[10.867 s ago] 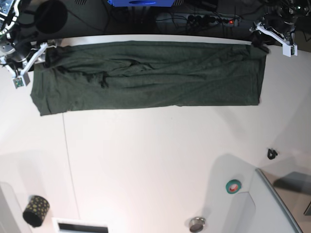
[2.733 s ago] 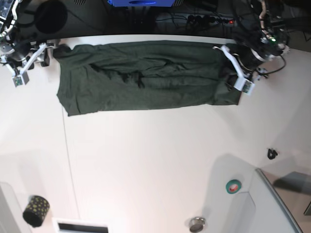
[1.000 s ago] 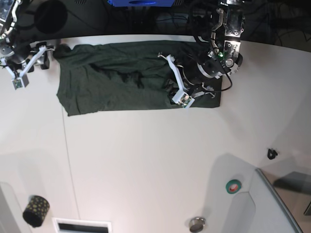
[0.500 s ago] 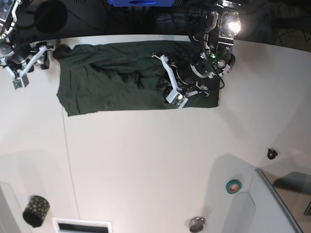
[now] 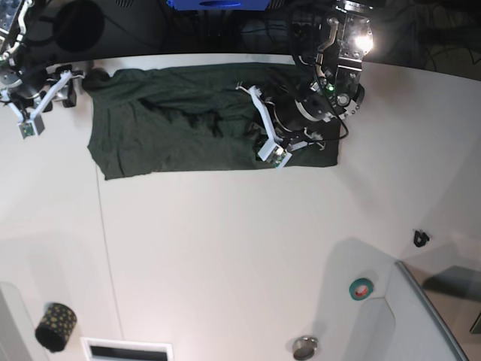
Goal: Layout the t-shirt on the table in an organized manner, then fold the t-shirt properly
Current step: 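Fold the held shirt end with the left gripper toward the right gripper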
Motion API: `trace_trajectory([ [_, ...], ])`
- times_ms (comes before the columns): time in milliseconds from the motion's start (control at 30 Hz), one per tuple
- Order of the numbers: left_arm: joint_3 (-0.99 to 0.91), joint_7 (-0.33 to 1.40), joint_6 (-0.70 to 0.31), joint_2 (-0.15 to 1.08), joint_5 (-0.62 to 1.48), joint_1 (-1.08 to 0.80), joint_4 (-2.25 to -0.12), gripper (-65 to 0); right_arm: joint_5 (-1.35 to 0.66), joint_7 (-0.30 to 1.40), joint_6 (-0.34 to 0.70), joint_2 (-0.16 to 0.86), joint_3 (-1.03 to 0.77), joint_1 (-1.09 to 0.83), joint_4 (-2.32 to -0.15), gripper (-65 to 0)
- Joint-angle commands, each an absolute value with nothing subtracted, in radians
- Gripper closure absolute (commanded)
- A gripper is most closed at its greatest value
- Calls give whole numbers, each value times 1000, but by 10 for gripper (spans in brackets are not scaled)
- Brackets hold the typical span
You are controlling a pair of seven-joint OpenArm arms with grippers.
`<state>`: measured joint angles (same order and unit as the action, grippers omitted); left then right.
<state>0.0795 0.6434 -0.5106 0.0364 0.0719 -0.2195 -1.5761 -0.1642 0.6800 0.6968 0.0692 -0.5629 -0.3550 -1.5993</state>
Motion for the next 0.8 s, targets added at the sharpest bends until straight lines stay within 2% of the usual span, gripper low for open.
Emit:
trace_trajectory([
  [0, 91, 625, -512, 35, 85, -213, -1595, -133, -173, 665, 698, 84, -567, -352, -1618, -305],
  [100, 134, 625, -512, 35, 85, -193, -1595, -276, -173, 665, 698, 84, -567, -352, -1618, -305],
  [233, 211, 625, -512, 35, 85, -171, -1592, -354, -173, 665, 698, 84, -567, -352, -1618, -305],
  [600, 332, 697, -512, 28, 87, -131, -1655, -354, -173, 665, 698, 84, -567, -352, -1618, -305],
  [767, 203, 700, -509, 33, 77, -163, -1728, -341, -173, 665, 698, 84, -567, -352, -1618, -305],
])
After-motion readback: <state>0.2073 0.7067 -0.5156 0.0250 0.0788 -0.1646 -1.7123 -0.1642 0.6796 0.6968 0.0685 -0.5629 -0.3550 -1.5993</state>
